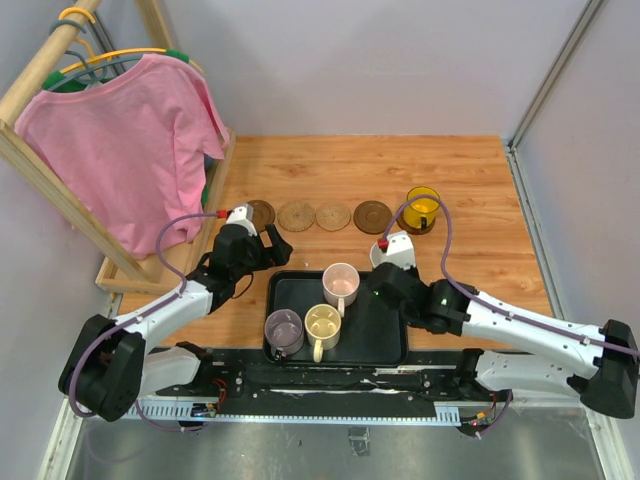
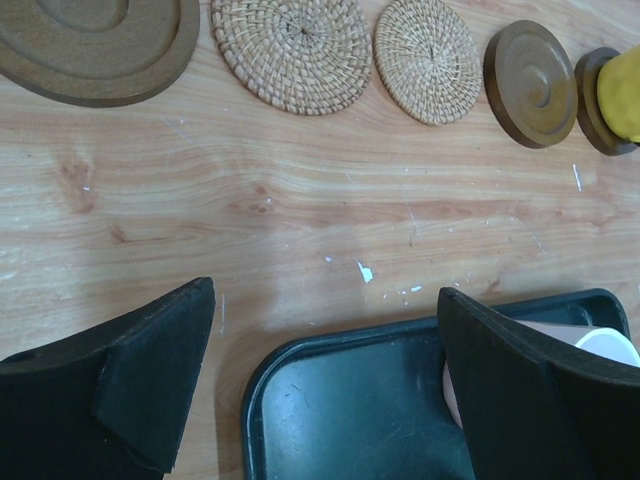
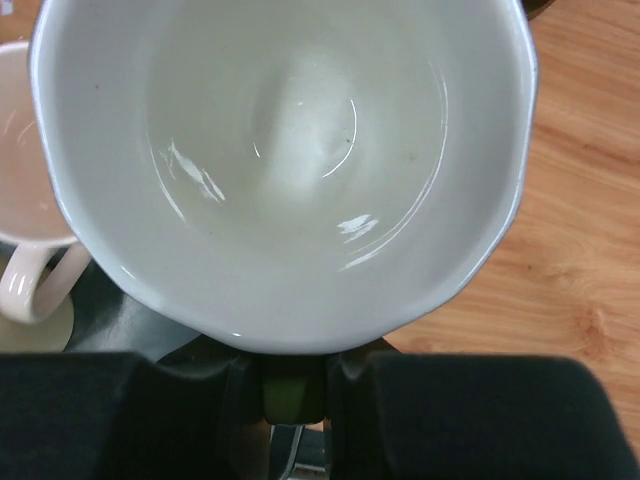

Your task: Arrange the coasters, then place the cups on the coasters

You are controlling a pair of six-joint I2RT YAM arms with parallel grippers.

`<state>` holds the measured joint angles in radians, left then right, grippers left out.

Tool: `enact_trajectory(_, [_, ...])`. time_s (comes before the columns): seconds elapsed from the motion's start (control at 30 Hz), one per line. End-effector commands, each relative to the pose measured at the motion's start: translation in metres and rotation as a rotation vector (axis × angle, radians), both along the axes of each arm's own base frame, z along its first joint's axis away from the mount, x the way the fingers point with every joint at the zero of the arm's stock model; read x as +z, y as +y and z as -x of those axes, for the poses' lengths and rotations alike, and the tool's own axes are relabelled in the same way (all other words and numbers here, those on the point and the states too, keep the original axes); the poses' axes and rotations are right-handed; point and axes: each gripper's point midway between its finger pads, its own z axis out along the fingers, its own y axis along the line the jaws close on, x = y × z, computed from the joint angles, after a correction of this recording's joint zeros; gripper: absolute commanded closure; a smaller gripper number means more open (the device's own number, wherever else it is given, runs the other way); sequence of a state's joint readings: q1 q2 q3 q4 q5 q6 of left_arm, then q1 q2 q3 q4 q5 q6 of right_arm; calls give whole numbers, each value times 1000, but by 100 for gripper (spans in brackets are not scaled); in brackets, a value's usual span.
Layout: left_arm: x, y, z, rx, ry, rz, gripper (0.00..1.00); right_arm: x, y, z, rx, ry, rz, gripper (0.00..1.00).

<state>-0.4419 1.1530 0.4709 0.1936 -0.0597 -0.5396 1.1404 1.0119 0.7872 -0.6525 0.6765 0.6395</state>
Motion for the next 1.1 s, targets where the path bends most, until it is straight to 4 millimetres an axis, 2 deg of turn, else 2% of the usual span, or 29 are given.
enact_trajectory(0.0, [17,-3,-12,-5,-70,-21,4,32,10,-47,-29,-98,-58,99])
enact_trajectory(0.27, [22,7,-28,50,-93,-87,3,35,19,-111,-81,-74,-85,99])
enact_trajectory(0.47, [27,4,-38,52,-96,-102,3,22,30,-157,-108,-39,-103,99])
enact_trajectory(0.6, [27,1,-41,43,-91,-100,3,15,29,-182,-143,-11,-112,99])
enact_trajectory(0.87, [21,2,-37,42,-72,-104,3,-7,28,-216,-189,50,-116,99])
enact_trajectory(1.07, [18,4,-35,42,-63,-113,3,-19,30,-229,-200,76,-114,99])
